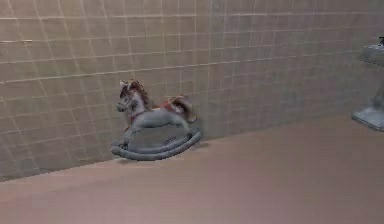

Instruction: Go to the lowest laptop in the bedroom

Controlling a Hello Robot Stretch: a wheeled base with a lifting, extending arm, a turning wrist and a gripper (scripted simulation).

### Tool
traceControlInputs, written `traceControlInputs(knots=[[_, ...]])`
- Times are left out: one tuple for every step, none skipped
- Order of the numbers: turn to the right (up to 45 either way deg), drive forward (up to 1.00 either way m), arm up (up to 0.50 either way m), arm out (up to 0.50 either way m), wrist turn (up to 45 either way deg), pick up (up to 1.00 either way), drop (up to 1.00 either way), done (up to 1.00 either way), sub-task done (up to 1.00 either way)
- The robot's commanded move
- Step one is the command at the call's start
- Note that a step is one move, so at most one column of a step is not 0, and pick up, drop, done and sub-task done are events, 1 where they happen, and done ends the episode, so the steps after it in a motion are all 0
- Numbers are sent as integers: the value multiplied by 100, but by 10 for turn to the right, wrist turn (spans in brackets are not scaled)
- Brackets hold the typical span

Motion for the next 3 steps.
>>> traceControlInputs(knots=[[-210,0,0,0,0,0,0,0,0],[0,20,0,0,0,0,0,0,0],[0,45,0,0,0,0,0,0,0]])
